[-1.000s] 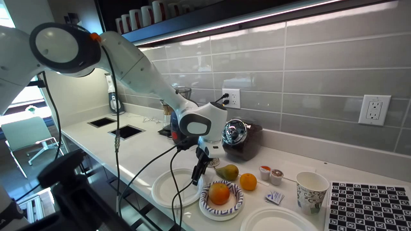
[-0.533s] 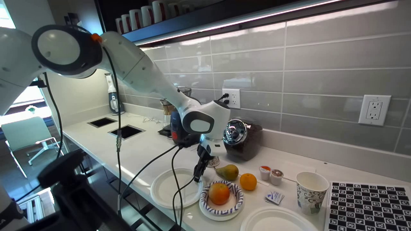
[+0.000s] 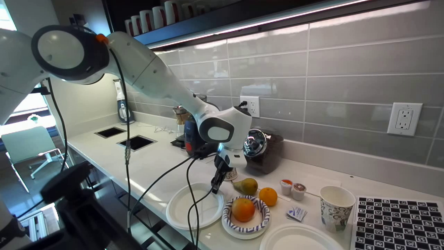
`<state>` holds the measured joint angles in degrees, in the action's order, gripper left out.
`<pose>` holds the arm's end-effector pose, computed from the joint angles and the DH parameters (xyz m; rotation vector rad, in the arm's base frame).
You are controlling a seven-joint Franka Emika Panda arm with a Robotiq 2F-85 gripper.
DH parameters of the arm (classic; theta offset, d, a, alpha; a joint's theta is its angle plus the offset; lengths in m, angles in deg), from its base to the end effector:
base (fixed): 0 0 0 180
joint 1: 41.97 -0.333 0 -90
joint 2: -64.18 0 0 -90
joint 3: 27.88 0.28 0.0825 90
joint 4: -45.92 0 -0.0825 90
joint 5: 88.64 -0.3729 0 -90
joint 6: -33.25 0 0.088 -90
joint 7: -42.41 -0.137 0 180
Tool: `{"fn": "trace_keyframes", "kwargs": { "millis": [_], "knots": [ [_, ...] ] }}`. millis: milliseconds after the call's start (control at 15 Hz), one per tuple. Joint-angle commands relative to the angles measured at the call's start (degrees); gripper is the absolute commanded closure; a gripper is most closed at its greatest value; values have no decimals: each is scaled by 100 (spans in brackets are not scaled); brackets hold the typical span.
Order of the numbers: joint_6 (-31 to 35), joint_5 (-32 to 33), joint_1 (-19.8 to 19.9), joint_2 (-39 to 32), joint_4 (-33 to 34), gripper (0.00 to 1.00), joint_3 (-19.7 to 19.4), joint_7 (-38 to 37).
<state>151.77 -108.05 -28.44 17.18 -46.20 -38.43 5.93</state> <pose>0.5650 -0.2223 0.0833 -2.4525 1.7441 0.5266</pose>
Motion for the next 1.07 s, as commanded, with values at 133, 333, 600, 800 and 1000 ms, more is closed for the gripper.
{"fn": "trace_keyframes", "kwargs": {
  "millis": [133,333,600,800,1000],
  "knots": [
    [-130,90,-132,254,-77,99,-31,94],
    [-275,183,-238,438,-136,99,-15,193],
    [-729,488,-481,763,-222,99,-26,386],
    [-1096,798,-653,1031,-313,99,-25,524],
    [-1773,1570,-930,1396,-455,99,-120,703]
  ]
}}
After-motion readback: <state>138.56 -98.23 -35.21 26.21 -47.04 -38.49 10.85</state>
